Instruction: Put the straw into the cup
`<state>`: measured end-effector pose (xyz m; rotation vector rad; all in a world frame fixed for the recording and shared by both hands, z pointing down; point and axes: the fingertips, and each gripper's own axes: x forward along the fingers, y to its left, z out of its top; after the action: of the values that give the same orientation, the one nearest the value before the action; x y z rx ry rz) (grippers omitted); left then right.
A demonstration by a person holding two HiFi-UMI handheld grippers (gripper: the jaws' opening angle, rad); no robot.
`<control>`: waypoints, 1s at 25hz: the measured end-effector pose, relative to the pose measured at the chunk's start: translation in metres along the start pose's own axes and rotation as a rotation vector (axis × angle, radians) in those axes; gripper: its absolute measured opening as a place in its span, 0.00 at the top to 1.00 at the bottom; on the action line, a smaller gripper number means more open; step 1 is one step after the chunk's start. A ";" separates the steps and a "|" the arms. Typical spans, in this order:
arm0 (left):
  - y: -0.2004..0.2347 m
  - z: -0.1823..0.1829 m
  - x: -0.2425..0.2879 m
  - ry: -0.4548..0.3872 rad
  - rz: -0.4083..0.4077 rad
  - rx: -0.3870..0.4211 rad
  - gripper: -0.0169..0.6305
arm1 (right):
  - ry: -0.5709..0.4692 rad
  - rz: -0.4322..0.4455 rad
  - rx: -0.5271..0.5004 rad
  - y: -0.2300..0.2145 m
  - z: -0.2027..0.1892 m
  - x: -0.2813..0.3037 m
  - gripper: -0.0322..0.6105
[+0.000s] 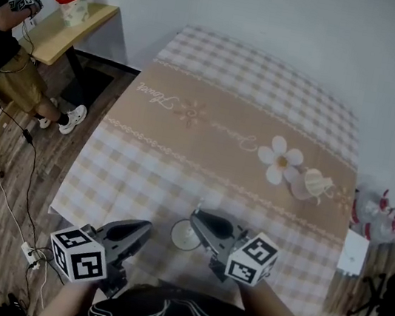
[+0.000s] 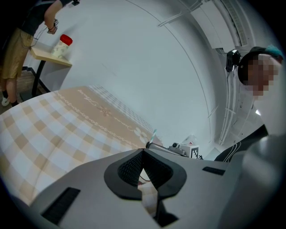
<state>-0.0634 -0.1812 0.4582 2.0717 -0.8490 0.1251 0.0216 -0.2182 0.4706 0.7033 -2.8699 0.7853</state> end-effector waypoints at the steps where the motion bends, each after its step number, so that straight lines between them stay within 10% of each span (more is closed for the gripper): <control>1: -0.001 0.000 -0.001 -0.001 0.001 -0.001 0.98 | 0.002 0.001 0.008 -0.001 -0.001 0.000 0.90; 10: -0.021 0.007 0.002 -0.015 -0.047 0.041 0.98 | -0.007 -0.112 0.003 -0.019 0.004 -0.016 0.62; 21: -0.060 0.008 -0.022 -0.027 -0.101 0.115 0.98 | -0.234 -0.151 0.037 0.015 0.068 -0.091 0.64; 25: -0.079 0.007 -0.044 -0.043 -0.136 0.140 0.98 | -0.287 -0.154 -0.022 0.061 0.089 -0.110 0.83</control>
<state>-0.0497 -0.1329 0.3824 2.2641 -0.7404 0.0684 0.0957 -0.1714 0.3442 1.1018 -3.0154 0.6802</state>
